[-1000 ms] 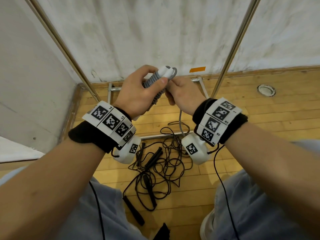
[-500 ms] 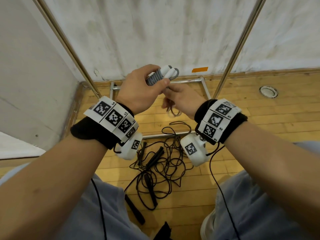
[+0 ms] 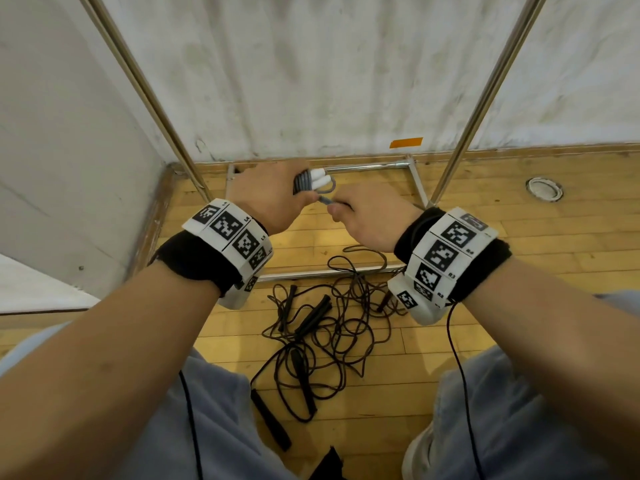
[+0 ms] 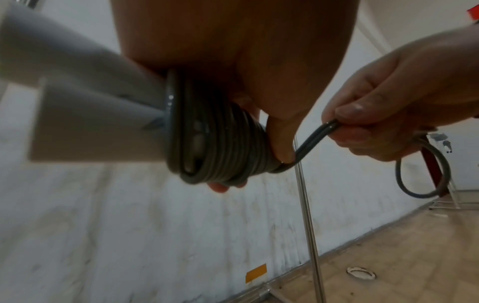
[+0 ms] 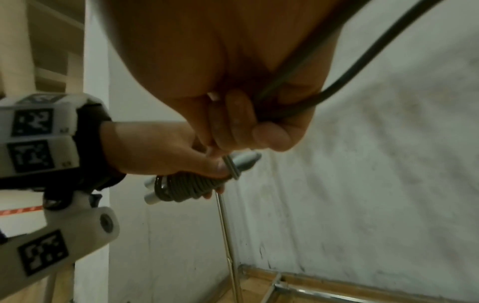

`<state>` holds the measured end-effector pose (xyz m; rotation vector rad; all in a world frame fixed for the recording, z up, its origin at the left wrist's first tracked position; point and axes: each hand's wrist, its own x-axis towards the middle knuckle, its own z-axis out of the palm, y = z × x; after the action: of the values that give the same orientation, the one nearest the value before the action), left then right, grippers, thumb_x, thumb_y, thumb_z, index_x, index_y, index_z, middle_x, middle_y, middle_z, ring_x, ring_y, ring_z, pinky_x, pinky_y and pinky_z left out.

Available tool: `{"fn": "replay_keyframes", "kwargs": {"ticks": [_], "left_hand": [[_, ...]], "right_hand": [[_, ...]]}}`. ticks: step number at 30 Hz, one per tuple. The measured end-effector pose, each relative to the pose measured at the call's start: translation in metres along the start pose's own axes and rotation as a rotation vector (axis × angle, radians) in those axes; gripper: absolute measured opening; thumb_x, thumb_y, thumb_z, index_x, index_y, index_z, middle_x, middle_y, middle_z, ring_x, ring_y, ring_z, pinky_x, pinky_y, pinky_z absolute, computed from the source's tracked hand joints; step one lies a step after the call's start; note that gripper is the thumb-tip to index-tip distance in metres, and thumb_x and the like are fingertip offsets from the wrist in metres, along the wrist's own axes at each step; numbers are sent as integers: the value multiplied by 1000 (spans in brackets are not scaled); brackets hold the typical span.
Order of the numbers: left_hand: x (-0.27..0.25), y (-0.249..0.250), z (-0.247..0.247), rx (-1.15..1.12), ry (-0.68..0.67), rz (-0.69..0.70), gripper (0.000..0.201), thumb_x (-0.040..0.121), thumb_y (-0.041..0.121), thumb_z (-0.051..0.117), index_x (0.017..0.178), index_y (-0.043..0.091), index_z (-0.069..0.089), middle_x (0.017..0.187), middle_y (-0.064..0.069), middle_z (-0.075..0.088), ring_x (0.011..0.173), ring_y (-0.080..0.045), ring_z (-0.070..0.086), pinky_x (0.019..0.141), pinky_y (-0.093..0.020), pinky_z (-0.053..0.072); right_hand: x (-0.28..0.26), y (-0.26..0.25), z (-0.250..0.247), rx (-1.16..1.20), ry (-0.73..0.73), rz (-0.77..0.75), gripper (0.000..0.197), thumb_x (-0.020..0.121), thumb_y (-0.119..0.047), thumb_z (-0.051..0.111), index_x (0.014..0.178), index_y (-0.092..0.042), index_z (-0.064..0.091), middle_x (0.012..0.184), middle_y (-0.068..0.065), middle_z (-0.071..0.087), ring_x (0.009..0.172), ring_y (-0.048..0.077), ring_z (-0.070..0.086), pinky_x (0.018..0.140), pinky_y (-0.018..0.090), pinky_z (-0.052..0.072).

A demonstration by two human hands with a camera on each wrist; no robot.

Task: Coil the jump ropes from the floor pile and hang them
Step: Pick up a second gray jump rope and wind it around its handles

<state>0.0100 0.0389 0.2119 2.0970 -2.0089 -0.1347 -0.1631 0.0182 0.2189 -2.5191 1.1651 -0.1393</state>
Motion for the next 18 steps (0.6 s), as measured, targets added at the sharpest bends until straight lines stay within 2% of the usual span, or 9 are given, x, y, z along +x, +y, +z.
{"fn": "replay_keyframes", "kwargs": {"ticks": [4,7,9,11,13,15,18], "left_hand": [[-2,10,4,-45,-184,92,21,85,49,61,100,34,61,83,10,61,80,-15,57,73,-36,46],[-7,18,2,-102,-213,189,28,82,51,64,109,43,61,77,16,57,80,-14,58,68,-33,47],[-11,23,0,-150,-200,231,34,79,56,63,110,44,61,70,19,54,76,-14,58,67,-31,47],[-15,25,-3,-199,-166,233,42,70,70,58,102,43,62,67,18,56,71,-11,59,63,-29,47],[-19,28,-5,-274,-129,217,53,61,81,53,92,40,65,65,12,60,63,-7,57,58,-30,46],[-21,32,-8,-402,-118,187,48,65,74,61,89,34,69,65,4,63,58,-12,56,57,-38,48],[-24,36,-13,-590,-97,148,29,76,50,72,96,30,73,71,0,67,57,-18,58,59,-44,52]], "right_hand": [[-6,6,-10,-100,76,-50,26,99,-32,37,90,-18,58,77,-1,54,72,19,50,60,30,33],[-6,12,-16,-59,174,-39,28,98,-34,40,80,-21,56,67,-8,49,66,14,47,54,28,29],[-5,17,-20,48,224,3,31,96,-37,46,69,-24,53,62,-9,46,59,8,43,52,25,26],[-4,24,-24,268,276,47,33,90,-40,56,61,-26,53,57,-9,44,53,5,41,49,19,29],[-3,28,-26,459,309,84,30,85,-43,63,63,-22,61,57,-5,48,49,4,41,45,11,32],[-1,30,-25,591,308,111,34,83,-43,66,63,-15,63,57,1,48,45,4,39,43,12,31],[1,30,-23,848,281,135,41,84,-39,66,66,-3,60,48,-6,46,43,6,41,47,15,38]]}}
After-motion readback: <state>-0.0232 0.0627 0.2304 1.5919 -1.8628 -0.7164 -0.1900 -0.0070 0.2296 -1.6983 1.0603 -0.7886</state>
